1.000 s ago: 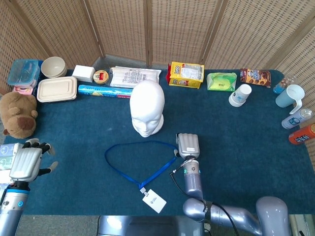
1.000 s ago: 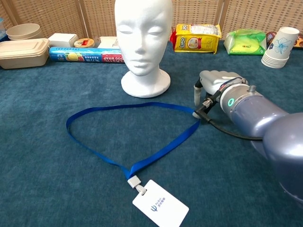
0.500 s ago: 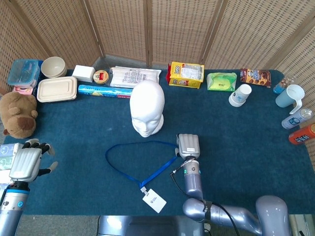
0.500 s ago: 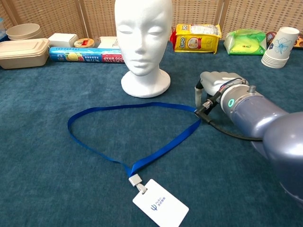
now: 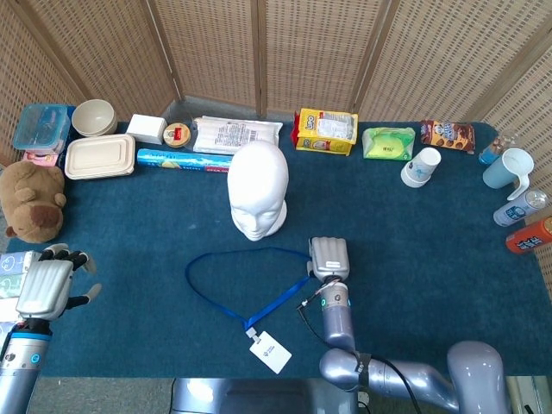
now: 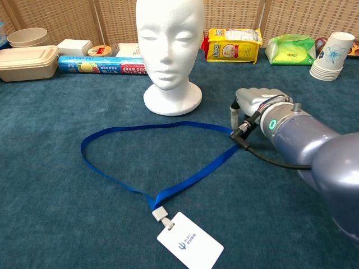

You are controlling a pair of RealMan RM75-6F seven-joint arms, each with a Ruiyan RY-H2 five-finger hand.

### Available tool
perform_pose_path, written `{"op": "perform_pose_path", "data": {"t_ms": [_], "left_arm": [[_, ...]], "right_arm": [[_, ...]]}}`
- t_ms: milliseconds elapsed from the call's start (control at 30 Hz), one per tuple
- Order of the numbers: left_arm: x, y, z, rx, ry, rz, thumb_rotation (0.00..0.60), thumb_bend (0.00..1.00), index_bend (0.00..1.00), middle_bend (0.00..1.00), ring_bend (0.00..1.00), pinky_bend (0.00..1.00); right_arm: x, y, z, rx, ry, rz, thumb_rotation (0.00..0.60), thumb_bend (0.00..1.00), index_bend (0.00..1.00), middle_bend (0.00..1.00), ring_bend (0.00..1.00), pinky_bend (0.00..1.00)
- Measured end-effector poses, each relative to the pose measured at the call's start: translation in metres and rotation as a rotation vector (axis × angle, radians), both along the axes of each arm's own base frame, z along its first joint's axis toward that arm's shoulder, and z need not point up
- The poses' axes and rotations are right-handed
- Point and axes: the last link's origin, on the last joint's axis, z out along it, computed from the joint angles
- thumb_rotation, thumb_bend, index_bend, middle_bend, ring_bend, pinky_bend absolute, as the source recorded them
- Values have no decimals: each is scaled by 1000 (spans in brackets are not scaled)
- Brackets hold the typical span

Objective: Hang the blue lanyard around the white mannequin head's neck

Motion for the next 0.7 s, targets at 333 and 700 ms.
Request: {"op": "perform_pose_path", "data": {"t_ms": [333,700], "left_arm": [[-3,-1,0,-1,-7,9,600,224,527,503,409,208],[-6,-2,0,-2,-12,13,600,224,527,503,409,207]], "right_arm": [[4,-2,-4,7,10,5,558,425,499,988,1000,1000],[6,-4,-7,12,15,-3,566,456,548,988,1000,1000]]}}
